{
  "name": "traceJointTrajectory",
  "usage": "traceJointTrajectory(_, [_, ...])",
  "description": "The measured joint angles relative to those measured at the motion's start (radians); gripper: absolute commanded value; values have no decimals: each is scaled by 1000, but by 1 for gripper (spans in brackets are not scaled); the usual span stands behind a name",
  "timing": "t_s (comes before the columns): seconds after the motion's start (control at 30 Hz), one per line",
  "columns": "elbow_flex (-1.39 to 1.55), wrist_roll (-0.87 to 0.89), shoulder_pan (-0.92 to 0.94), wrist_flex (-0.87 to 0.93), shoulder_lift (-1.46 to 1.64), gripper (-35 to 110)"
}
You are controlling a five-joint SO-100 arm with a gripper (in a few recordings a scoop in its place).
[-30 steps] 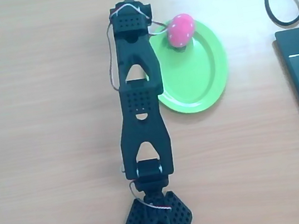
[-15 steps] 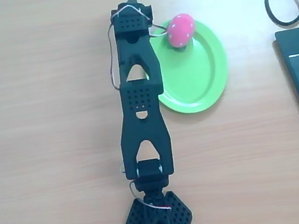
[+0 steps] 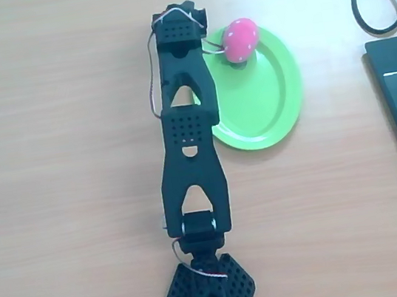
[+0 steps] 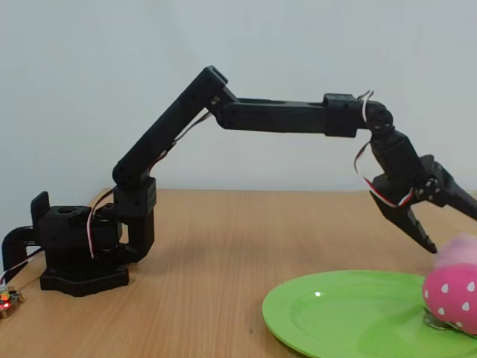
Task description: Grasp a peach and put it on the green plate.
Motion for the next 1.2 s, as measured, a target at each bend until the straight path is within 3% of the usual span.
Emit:
traceJointTrajectory(0.5, [5, -6, -20, -3, -72, 47])
traceJointTrajectory(1.2, [-71, -20, -5, -95, -150, 20])
